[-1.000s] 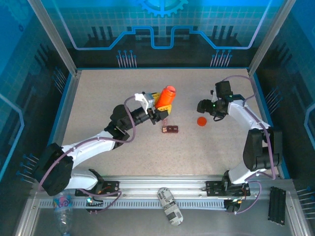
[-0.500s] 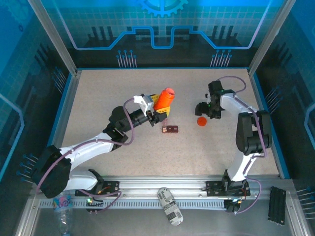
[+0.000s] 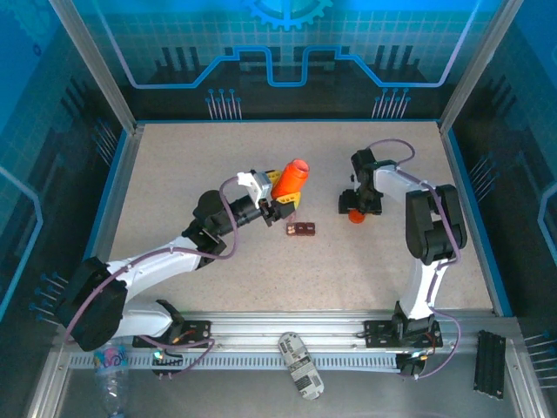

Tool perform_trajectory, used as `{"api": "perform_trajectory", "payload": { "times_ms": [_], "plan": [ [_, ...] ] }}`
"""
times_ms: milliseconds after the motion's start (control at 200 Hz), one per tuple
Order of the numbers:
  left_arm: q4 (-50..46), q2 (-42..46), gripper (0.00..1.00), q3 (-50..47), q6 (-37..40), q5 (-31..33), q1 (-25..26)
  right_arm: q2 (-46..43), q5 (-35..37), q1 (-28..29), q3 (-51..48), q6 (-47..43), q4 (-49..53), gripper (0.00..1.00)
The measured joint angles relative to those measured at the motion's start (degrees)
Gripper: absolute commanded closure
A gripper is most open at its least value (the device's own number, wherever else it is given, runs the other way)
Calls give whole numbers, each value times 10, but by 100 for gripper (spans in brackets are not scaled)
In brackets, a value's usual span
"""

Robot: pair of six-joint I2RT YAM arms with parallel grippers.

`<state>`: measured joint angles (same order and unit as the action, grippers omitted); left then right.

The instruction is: Sort the pills into containers

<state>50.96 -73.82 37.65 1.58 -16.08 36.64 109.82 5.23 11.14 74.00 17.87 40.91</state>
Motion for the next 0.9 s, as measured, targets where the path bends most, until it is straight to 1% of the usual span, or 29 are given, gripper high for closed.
{"api": "perform_trajectory", "payload": {
  "times_ms": [135, 310, 420, 505, 685, 725, 730, 901],
  "plan": [
    [5, 0, 100, 0, 0, 0, 0, 1, 8, 0, 0, -2, 2, 32],
    [8, 0, 100, -4, -1, 0, 0, 3, 10, 1, 0, -2, 2, 32],
    [10, 0, 100, -6, -1, 0, 0, 10, 10, 1, 0, -2, 2, 35],
    [12, 0, 100, -8, -2, 0, 0, 12, 14, 1, 0, -4, 2, 39],
    [13, 0, 100, -9, -1, 0, -1, 12, 19, 1, 0, -4, 2, 51],
    [14, 0, 100, -9, -2, 0, -1, 12, 19, 1, 0, -4, 2, 52],
    [14, 0, 100, -9, -2, 0, -1, 12, 19, 1, 0, -4, 2, 53],
    [15, -1, 100, -9, -2, 0, -1, 7, 14, 1, -1, -3, 2, 57]
  ]
}}
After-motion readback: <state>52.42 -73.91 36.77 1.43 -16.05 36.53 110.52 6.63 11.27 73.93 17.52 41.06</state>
